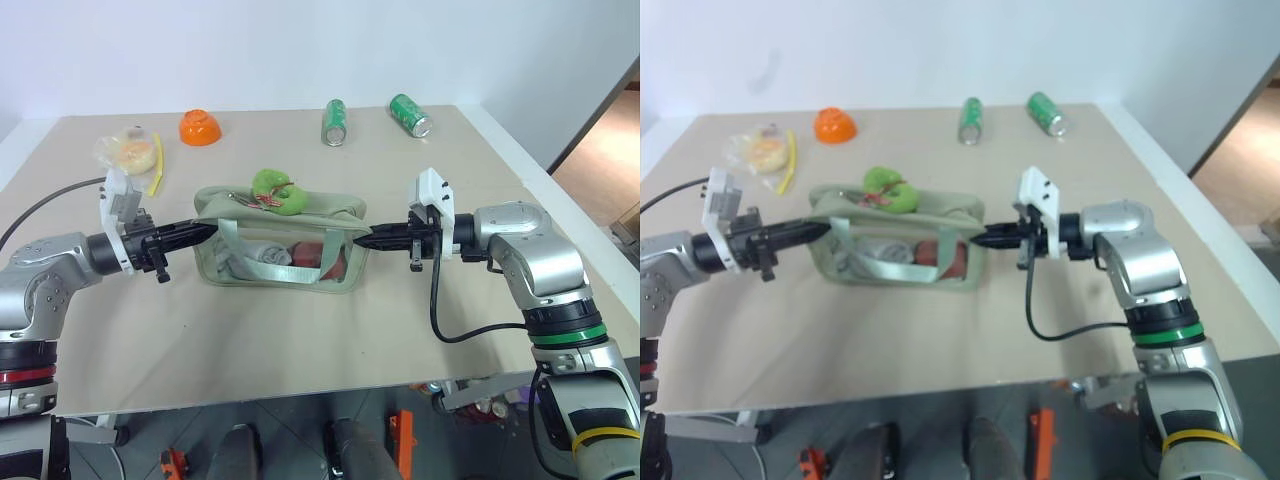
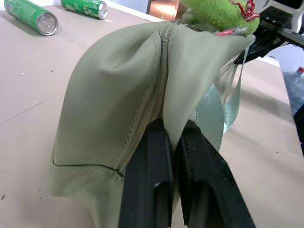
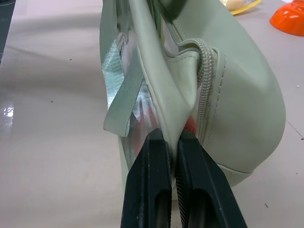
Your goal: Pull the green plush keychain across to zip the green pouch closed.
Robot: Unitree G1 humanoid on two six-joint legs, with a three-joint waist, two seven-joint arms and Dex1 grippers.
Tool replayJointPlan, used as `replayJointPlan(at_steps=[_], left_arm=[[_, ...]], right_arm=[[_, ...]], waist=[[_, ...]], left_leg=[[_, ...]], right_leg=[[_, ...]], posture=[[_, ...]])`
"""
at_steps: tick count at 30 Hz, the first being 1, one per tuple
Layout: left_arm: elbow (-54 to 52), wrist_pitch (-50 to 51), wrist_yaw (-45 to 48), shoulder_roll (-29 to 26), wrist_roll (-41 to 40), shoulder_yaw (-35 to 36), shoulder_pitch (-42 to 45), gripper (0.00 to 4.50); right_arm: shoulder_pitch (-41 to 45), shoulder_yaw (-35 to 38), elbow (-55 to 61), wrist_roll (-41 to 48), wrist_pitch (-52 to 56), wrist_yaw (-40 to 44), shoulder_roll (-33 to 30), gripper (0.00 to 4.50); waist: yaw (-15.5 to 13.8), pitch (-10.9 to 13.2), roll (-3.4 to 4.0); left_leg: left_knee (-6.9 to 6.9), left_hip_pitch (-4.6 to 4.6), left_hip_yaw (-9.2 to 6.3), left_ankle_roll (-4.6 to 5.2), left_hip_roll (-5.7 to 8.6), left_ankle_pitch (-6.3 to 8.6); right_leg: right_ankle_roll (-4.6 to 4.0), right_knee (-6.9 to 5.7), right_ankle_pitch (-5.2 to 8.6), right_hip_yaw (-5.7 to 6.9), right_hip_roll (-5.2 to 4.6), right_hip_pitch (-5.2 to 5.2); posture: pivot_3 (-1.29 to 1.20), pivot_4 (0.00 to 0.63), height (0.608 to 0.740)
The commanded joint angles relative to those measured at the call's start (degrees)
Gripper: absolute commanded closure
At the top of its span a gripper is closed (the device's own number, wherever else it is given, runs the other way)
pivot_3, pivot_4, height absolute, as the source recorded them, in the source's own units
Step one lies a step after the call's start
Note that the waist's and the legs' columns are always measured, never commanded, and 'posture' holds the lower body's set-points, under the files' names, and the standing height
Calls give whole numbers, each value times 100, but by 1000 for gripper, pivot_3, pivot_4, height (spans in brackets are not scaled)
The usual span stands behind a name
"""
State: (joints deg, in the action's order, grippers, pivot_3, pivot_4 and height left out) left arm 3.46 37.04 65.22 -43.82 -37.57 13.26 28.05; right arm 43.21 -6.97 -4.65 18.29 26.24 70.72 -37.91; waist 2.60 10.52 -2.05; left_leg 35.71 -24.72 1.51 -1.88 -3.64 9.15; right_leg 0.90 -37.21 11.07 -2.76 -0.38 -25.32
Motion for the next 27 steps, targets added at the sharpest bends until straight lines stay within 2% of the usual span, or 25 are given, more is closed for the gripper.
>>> replayJointPlan(at_steps=[1, 8, 15, 19, 23, 27], left_arm=[[-166, -32, 12, -70, -31, 7, 80, 4500], [-180, -52, -56, -16, -6, -21, 25, 4500], [-261, -55, -133, -1, -44, 13, -66, 4500], [-281, -60, -172, 6, -46, 29, -100, 4500], [-292, -76, -194, 22, -49, 41, -125, 4500], [-302, -87, -226, 45, -62, 28, -97, 4500]], right_arm=[[55, 153, -36, 78, -7, -74, 7, 3788], [151, 271, -137, 177, 82, -40, -108, 1377], [753, 844, -813, 212, -308, -87, -573, 1377], [1330, 989, -840, 450, -379, -184, -322, 1377], [1429, 596, -342, 397, -453, -126, 92, 1377], [1577, -132, -429, -471, -1210, -239, 312, 1377]], waist=[[0, 0, 0], [-1, 1, 0], [-1, 3, 0], [10, 3, 0], [8, 3, 0], [7, 3, 0]], left_leg=[[0, 0, 0, 0, 0, 0], [-1, -2, 0, 0, 0, 0], [1, -2, 2, 0, 1, 0], [-7, 4, 3, 0, 1, 0], [-19, 7, 1, 0, -1, 0], [-19, 1, 2, 0, 1, 0]], right_leg=[[0, 0, 0, 0, 0, 0], [0, 0, 1, 0, 0, -1], [0, 1, 0, -1, -2, -2], [-1, 1, 1, -2, 0, -3], [-6, 1, 5, -1, 3, -1], [-2, 1, 7, -2, 0, -4]], posture=[[0, 150, 740], [0, 150, 740], [0, 150, 740], [0, 150, 740], [0, 150, 740], [0, 150, 740]])
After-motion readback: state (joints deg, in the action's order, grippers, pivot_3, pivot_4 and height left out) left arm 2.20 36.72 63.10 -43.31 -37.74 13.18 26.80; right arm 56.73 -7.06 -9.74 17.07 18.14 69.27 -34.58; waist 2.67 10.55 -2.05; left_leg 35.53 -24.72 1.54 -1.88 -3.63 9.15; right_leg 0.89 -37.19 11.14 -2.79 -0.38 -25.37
